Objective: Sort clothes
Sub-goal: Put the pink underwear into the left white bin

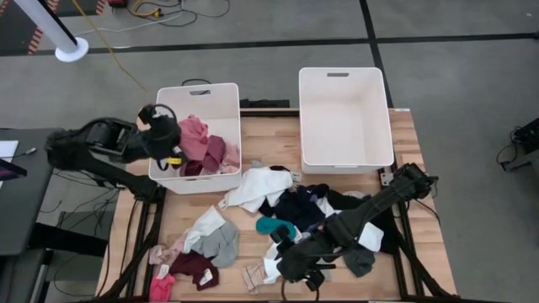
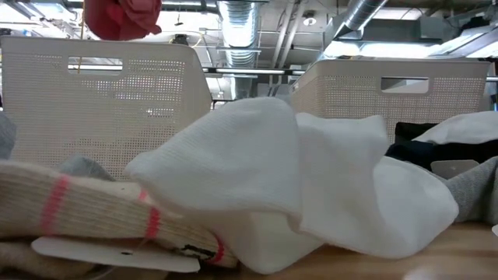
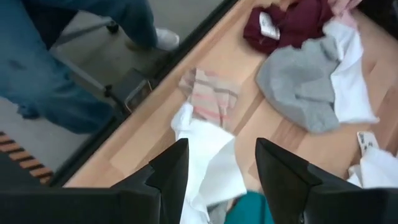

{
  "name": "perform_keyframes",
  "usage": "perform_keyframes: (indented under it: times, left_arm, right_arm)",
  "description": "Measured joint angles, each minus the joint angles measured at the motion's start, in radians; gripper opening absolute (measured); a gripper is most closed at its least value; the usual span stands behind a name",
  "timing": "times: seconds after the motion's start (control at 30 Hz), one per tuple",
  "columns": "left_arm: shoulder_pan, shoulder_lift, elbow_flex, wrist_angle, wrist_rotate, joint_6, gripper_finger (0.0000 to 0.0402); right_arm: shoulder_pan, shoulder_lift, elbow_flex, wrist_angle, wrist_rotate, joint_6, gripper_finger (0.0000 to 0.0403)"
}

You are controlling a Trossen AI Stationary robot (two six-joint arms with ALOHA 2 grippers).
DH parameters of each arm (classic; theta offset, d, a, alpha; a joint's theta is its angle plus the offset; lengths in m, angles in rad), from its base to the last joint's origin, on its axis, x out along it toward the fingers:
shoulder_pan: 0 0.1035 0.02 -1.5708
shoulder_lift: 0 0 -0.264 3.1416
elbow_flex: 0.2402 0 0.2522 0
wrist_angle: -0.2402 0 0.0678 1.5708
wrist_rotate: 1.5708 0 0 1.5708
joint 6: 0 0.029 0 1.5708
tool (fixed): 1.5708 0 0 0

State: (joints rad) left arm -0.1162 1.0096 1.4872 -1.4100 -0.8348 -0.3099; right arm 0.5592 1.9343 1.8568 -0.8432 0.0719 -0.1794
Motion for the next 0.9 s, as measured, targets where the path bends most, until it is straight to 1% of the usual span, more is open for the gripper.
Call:
perform_keyframes:
  times: [0.17, 0.27, 0.43, 0.57, 0.67, 0.77, 0.9]
  left_arm:
    - [0.076, -0.002, 0.0, 0.001, 0.029, 0.035, 0.0]
    - [0.12, -0.003, -0.012, 0.023, 0.078, 0.062, 0.0]
    - [0.21, -0.011, -0.124, 0.075, 0.135, 0.118, 0.0]
    - [0.299, -0.014, -0.221, 0.143, 0.167, 0.175, 0.0]
    - [0.368, -0.029, -0.283, 0.251, 0.233, 0.241, 0.0]
    - [0.452, -0.038, -0.336, 0.356, 0.33, 0.303, 0.0]
    - [0.584, -0.028, -0.387, 0.399, 0.435, 0.356, 0.0]
  right_arm:
    - [-0.006, -0.006, 0.0, -0.01, -0.024, -0.014, 0.0198]
    - [-0.009, -0.007, 0.0, -0.023, -0.028, -0.021, 0.0198]
    - [-0.017, -0.04, 0.0, -0.036, -0.029, -0.041, 0.0198]
    - [-0.02, -0.108, 0.0, -0.034, -0.029, -0.042, 0.0198]
    - [-0.017, -0.17, 0.001, -0.035, -0.028, -0.033, 0.0198]
    - [-0.006, -0.229, 0.001, -0.04, -0.028, -0.015, 0.0198]
    - [0.02, -0.284, 0.002, -0.041, -0.027, -0.011, 0.0198]
